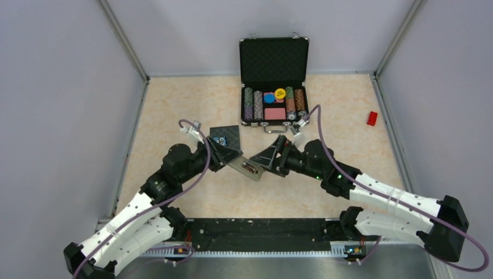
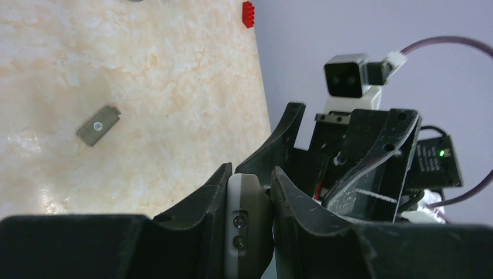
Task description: Load the batteries into the remote control
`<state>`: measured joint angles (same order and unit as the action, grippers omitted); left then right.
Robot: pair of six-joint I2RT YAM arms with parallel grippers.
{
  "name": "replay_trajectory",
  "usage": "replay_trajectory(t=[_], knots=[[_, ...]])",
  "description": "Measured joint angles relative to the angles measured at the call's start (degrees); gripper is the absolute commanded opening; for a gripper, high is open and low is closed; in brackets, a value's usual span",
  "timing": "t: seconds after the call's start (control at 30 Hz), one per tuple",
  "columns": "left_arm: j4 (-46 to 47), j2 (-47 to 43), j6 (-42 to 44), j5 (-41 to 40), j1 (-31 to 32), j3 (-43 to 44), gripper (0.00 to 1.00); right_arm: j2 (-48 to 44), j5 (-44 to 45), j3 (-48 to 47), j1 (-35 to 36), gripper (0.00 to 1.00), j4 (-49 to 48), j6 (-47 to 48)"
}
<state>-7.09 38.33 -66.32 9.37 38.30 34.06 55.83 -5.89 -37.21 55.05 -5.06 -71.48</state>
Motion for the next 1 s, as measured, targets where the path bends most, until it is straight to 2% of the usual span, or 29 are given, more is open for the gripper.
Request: replay_trajectory(t=[0.17, 0.37, 0.5, 0.67, 0.83, 1.0], knots=[[-5.51, -0.44, 8.2, 0.39, 0.02, 3.23, 0.0, -3.04, -3.21, -2.75, -3.48, 0.85, 5.03, 10.97], [-20.61, -1.51, 11.89, -12.63, 0.07, 8.72, 0.0, -0.37, -1.14, -9.57, -3.85, 0.63, 13.88, 21.29], [-29.27, -2.84, 11.37, -22.51, 0.07, 9.68, 0.0, 11.3, 3.74, -15.91, -2.82, 0.59, 17.4, 26.08], [-38.95, -5.73, 9.51, -32.65, 0.07, 10.25, 0.0, 29.53, 13.33, -25.38, 1.97, 0.59, 23.67, 30.64], [-44.52, -9.38, 8.41, -39.04, 0.07, 11.19, 0.0, 46.36, 20.52, -37.73, 5.27, 0.59, 27.02, 33.99], [-47.04, -11.43, 7.8, -41.59, 0.07, 11.19, 0.0, 57.33, 24.94, -47.04, 5.66, 0.54, 30.29, 36.52]])
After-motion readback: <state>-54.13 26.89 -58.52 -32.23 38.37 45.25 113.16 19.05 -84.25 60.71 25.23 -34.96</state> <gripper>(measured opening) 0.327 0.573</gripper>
